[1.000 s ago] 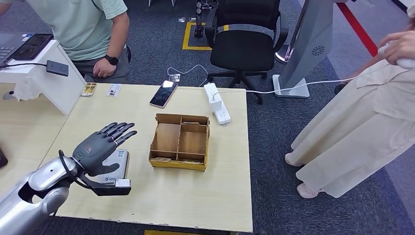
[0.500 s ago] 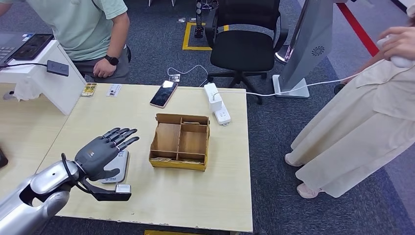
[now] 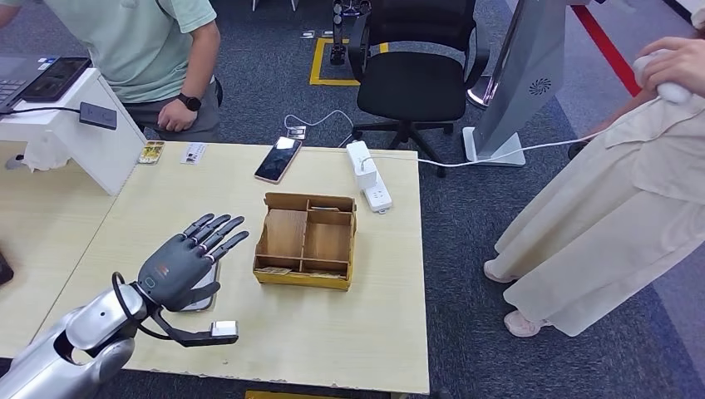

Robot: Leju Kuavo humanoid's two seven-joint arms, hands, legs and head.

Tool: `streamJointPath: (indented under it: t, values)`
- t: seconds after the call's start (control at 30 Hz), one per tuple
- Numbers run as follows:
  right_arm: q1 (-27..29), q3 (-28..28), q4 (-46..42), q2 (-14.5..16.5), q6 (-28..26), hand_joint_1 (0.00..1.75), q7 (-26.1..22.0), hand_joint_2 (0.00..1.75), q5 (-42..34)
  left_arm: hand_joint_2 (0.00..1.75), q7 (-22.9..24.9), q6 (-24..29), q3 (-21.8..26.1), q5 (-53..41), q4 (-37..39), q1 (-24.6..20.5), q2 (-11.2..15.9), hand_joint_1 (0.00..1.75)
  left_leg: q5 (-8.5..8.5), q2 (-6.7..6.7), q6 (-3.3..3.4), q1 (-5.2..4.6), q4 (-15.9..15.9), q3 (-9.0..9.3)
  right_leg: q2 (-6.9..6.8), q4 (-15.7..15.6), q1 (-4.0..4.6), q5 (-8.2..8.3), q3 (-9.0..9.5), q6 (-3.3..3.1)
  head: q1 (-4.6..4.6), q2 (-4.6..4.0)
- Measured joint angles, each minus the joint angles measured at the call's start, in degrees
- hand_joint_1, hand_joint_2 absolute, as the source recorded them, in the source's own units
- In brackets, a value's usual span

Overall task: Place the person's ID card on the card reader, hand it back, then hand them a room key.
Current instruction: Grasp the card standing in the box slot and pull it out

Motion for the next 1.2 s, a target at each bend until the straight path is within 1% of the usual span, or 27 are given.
streamJointPath:
  t: [0.13,0.27,0.5,0.6,0.73,0.8,1.03,1.2]
  values:
    - [0.0,0.4,-0.1,0.3,-0.2,0.00,0.1,1.75,-0.3,1.75,0.2,2.5,0.0,-4.3,0.0,0.0,-0.6,0.00,0.00,-0.01,0.00,0.01,0.0,0.00,-0.02,0.0,0.00,0.00,0.00,0.00,0.01,-0.01]
    - [0.0,0.7,-0.1,0.4,-0.3,0.00,0.0,1.75,-0.8,1.75,1.2,3.2,0.0,-7.9,0.0,0.0,-0.7,0.00,0.00,-0.01,0.00,0.01,0.0,0.00,-0.01,0.0,0.00,0.00,0.00,0.00,0.00,-0.01]
    - [0.0,1.2,-0.1,0.4,-0.2,0.00,-0.2,1.75,-1.3,1.75,0.8,1.5,0.0,-5.8,0.2,-0.4,-0.7,0.00,0.00,-0.01,0.00,0.01,0.0,0.00,-0.01,0.0,0.00,0.00,0.00,0.00,0.01,0.00]
    - [0.0,1.3,-0.1,0.4,-0.1,0.00,-0.2,1.75,-1.5,1.75,-0.2,-1.6,0.0,-2.0,0.2,-0.9,-0.8,0.00,0.00,-0.01,0.00,0.00,0.0,0.00,-0.01,0.0,0.00,0.00,0.00,0.00,0.01,0.00]
    - [0.0,1.5,-0.1,0.3,0.4,0.00,-0.4,1.75,-1.8,1.75,-2.6,-10.0,0.0,11.1,0.5,-1.7,-1.0,0.00,0.00,-0.01,0.00,0.00,0.0,0.00,-0.01,0.0,0.00,0.00,0.00,0.00,0.01,-0.01]
    - [0.0,1.6,-0.1,0.3,0.4,0.00,-0.5,1.75,-1.9,1.75,-3.1,-12.8,0.1,15.7,0.8,-2.2,-1.1,0.00,0.00,-0.01,0.00,0.01,0.0,0.00,-0.01,0.0,0.00,0.01,0.00,-0.01,0.01,-0.01]
    - [0.0,2.5,-0.1,0.2,0.3,0.00,-0.5,1.75,-2.0,1.75,-3.8,-17.5,0.9,23.3,1.3,-2.4,-0.9,0.00,0.00,-0.01,-0.01,0.01,0.0,0.00,-0.01,0.0,0.00,0.00,0.00,-0.01,0.01,-0.01]
    - [0.0,2.9,-0.1,0.0,0.2,0.00,-0.4,1.75,-2.0,1.75,-3.5,-21.0,1.5,27.7,1.5,-2.4,-0.1,0.00,0.01,0.00,-0.01,0.01,0.0,0.00,-0.01,0.0,0.00,0.01,0.00,-0.01,0.00,-0.01]
